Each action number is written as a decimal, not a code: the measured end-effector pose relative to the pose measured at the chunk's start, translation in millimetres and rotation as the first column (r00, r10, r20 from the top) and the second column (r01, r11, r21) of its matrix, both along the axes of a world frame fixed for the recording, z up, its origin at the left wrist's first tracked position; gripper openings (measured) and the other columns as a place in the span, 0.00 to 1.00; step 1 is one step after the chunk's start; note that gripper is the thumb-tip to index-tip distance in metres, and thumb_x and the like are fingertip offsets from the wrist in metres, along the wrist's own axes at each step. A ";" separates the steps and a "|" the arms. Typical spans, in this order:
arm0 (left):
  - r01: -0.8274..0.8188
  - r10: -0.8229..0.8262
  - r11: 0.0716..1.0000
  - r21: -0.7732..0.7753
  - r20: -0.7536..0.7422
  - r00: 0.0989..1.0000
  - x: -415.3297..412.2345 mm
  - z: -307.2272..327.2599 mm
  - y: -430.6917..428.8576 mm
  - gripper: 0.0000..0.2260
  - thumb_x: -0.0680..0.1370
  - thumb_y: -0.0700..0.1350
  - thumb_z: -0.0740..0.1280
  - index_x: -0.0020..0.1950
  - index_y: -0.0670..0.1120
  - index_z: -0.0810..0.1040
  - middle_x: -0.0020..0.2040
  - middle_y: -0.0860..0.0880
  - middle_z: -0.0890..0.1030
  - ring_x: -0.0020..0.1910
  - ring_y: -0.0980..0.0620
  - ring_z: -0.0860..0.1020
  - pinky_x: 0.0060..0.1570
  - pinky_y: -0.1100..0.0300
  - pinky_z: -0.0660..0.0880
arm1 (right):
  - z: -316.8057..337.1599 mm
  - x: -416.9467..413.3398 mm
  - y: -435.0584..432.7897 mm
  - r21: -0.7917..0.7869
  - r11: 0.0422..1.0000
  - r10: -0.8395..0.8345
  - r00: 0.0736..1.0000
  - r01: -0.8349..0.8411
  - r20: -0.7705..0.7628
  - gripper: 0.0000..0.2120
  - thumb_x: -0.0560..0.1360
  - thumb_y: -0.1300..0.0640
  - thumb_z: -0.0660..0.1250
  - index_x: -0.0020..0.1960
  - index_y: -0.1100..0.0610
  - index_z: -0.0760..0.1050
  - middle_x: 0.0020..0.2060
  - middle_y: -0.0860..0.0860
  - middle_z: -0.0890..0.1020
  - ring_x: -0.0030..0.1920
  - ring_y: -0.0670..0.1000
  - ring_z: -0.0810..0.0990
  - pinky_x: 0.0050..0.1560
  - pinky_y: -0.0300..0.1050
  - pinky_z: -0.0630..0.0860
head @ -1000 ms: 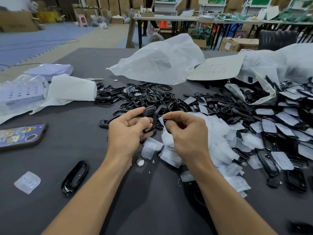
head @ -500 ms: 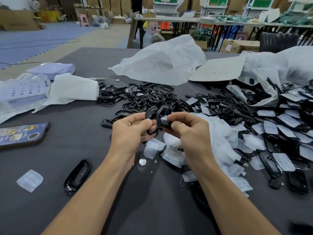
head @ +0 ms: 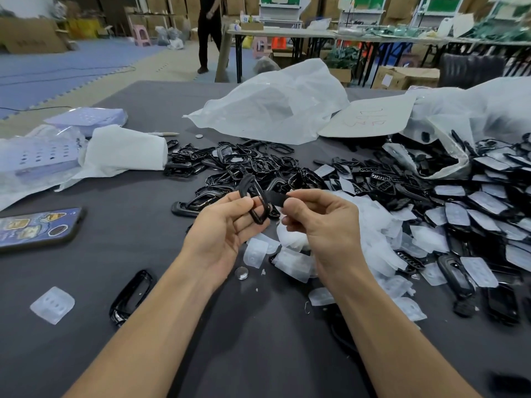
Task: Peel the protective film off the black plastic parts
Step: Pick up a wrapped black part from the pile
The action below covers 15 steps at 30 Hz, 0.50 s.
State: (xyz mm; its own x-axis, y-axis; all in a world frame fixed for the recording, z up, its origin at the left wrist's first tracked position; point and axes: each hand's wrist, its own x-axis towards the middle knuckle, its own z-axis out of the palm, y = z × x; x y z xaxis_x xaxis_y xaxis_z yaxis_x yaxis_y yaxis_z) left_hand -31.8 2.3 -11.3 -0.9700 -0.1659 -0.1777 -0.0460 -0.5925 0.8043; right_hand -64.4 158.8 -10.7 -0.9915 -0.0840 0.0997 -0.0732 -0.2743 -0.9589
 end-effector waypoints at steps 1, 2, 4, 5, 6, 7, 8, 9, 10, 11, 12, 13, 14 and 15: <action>0.033 -0.033 0.999 0.008 -0.002 0.999 1.2 0.9 0.4 0.09 0.80 0.33 0.64 0.44 0.44 0.77 0.43 0.45 0.87 0.39 0.51 0.86 0.43 0.56 0.85 | -0.3 0.0 0.1 0.035 0.999 -0.005 1.000 0.005 -0.014 0.09 0.72 0.68 0.77 0.39 0.55 0.86 0.33 0.56 0.86 0.31 0.50 0.82 0.34 0.39 0.78; 0.059 -0.059 0.998 0.002 -0.009 0.998 2.0 1.4 1.6 0.09 0.80 0.32 0.64 0.43 0.44 0.76 0.45 0.44 0.87 0.40 0.51 0.86 0.42 0.56 0.84 | -0.7 0.1 -0.2 0.089 0.996 -0.013 0.999 0.016 -0.030 0.09 0.72 0.67 0.77 0.39 0.55 0.86 0.33 0.54 0.86 0.30 0.49 0.81 0.34 0.38 0.77; 0.066 -0.067 0.997 -0.033 -0.026 0.997 2.3 1.4 3.7 0.11 0.80 0.32 0.65 0.42 0.45 0.74 0.48 0.42 0.87 0.42 0.49 0.87 0.43 0.55 0.85 | -2.7 0.8 -1.2 0.242 0.969 -0.037 0.995 0.057 -0.088 0.09 0.72 0.66 0.76 0.39 0.53 0.86 0.32 0.51 0.86 0.31 0.47 0.81 0.34 0.38 0.77; 0.041 -0.043 0.997 -0.060 -0.034 0.998 1.7 0.6 4.0 0.11 0.80 0.32 0.65 0.42 0.45 0.74 0.47 0.43 0.87 0.42 0.49 0.87 0.44 0.54 0.85 | -4.1 1.5 -2.2 0.324 0.942 -0.043 0.991 0.082 -0.126 0.09 0.72 0.65 0.76 0.38 0.52 0.86 0.32 0.49 0.86 0.32 0.47 0.81 0.35 0.40 0.78; 0.006 -0.010 0.995 -0.098 -0.040 0.999 0.7 -0.7 3.6 0.10 0.79 0.31 0.66 0.42 0.45 0.75 0.45 0.44 0.87 0.42 0.50 0.87 0.46 0.53 0.85 | -5.1 2.1 -3.4 0.400 0.911 -0.037 0.986 0.100 -0.162 0.09 0.72 0.63 0.76 0.38 0.51 0.85 0.32 0.47 0.85 0.32 0.46 0.81 0.36 0.40 0.78; -0.029 0.023 0.989 -0.142 -0.047 0.999 -0.4 -2.2 2.6 0.09 0.79 0.31 0.67 0.44 0.44 0.76 0.43 0.46 0.87 0.41 0.50 0.86 0.46 0.53 0.85 | -5.5 3.0 -4.1 0.461 0.881 -0.021 0.981 0.109 -0.191 0.09 0.72 0.63 0.75 0.37 0.51 0.85 0.31 0.45 0.84 0.32 0.44 0.81 0.36 0.39 0.78; -0.054 0.044 0.981 -0.185 -0.056 0.997 -0.8 -3.2 1.7 0.08 0.78 0.31 0.68 0.45 0.43 0.77 0.42 0.47 0.87 0.41 0.51 0.86 0.45 0.55 0.85 | -5.3 3.4 -4.5 0.503 0.858 -0.001 0.978 0.107 -0.206 0.09 0.72 0.62 0.74 0.37 0.51 0.85 0.30 0.44 0.84 0.32 0.43 0.80 0.35 0.36 0.76; -0.065 0.051 0.973 -0.221 -0.067 0.996 -0.7 -3.9 1.1 0.07 0.77 0.31 0.69 0.47 0.42 0.79 0.42 0.47 0.87 0.41 0.51 0.86 0.43 0.56 0.84 | -4.9 3.1 -4.1 0.525 0.846 0.020 0.978 0.094 -0.207 0.09 0.72 0.62 0.74 0.36 0.51 0.85 0.28 0.43 0.83 0.31 0.42 0.80 0.35 0.35 0.74; -0.067 0.049 0.967 -0.245 -0.079 0.996 -0.1 -4.3 0.7 0.06 0.76 0.31 0.70 0.47 0.42 0.81 0.42 0.47 0.87 0.41 0.51 0.86 0.42 0.58 0.83 | -4.1 2.1 -2.9 0.533 0.843 0.043 0.980 0.069 -0.195 0.09 0.72 0.63 0.73 0.36 0.51 0.85 0.27 0.44 0.82 0.30 0.43 0.79 0.34 0.34 0.72; -0.064 0.042 0.963 -0.261 -0.088 0.995 0.5 -4.5 0.8 0.07 0.76 0.31 0.70 0.46 0.43 0.84 0.42 0.47 0.87 0.42 0.51 0.86 0.41 0.59 0.83 | -3.7 0.6 -1.3 0.529 0.848 0.067 0.982 0.036 -0.174 0.10 0.72 0.63 0.73 0.35 0.52 0.84 0.27 0.45 0.82 0.29 0.44 0.78 0.33 0.35 0.72; -0.057 0.033 0.962 -0.269 -0.093 0.995 1.3 -4.2 1.1 0.09 0.76 0.32 0.70 0.44 0.45 0.86 0.43 0.47 0.87 0.42 0.51 0.86 0.41 0.60 0.83 | -3.1 -0.7 0.3 0.511 0.860 0.089 0.985 -0.001 -0.149 0.10 0.72 0.65 0.72 0.35 0.53 0.84 0.27 0.47 0.82 0.29 0.45 0.78 0.32 0.36 0.72; -0.050 0.025 0.961 -0.272 -0.095 0.995 1.7 -4.1 1.6 0.12 0.76 0.32 0.70 0.42 0.47 0.88 0.43 0.47 0.88 0.41 0.52 0.86 0.41 0.60 0.82 | -3.0 -1.6 1.6 0.478 0.877 0.109 0.987 -0.039 -0.120 0.10 0.72 0.67 0.71 0.36 0.55 0.84 0.27 0.49 0.82 0.28 0.47 0.78 0.31 0.37 0.72; -0.044 0.019 0.961 -0.272 -0.093 0.995 1.5 -4.2 2.1 0.13 0.77 0.32 0.70 0.42 0.48 0.88 0.43 0.47 0.88 0.41 0.52 0.87 0.42 0.61 0.82 | -2.9 -1.9 1.9 0.437 0.896 0.130 0.987 -0.078 -0.089 0.09 0.72 0.69 0.71 0.37 0.57 0.84 0.28 0.53 0.82 0.28 0.48 0.78 0.30 0.37 0.71; -0.040 0.018 0.961 -0.273 -0.085 0.996 1.2 -4.6 2.5 0.14 0.78 0.32 0.69 0.42 0.48 0.89 0.43 0.47 0.88 0.41 0.52 0.87 0.42 0.61 0.82 | -2.9 -1.9 1.6 0.396 0.911 0.151 0.987 -0.114 -0.062 0.09 0.72 0.70 0.70 0.39 0.60 0.84 0.29 0.56 0.82 0.28 0.49 0.78 0.30 0.38 0.71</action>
State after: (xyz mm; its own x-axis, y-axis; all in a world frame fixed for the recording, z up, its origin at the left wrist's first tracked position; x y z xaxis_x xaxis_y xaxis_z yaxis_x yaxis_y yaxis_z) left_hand -30.6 4.8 -15.9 -0.9733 -0.2255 -0.0429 0.0396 -0.3487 0.9364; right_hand -66.4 160.4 -13.5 -0.9570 -0.2642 0.1197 -0.1524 0.1071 -0.9825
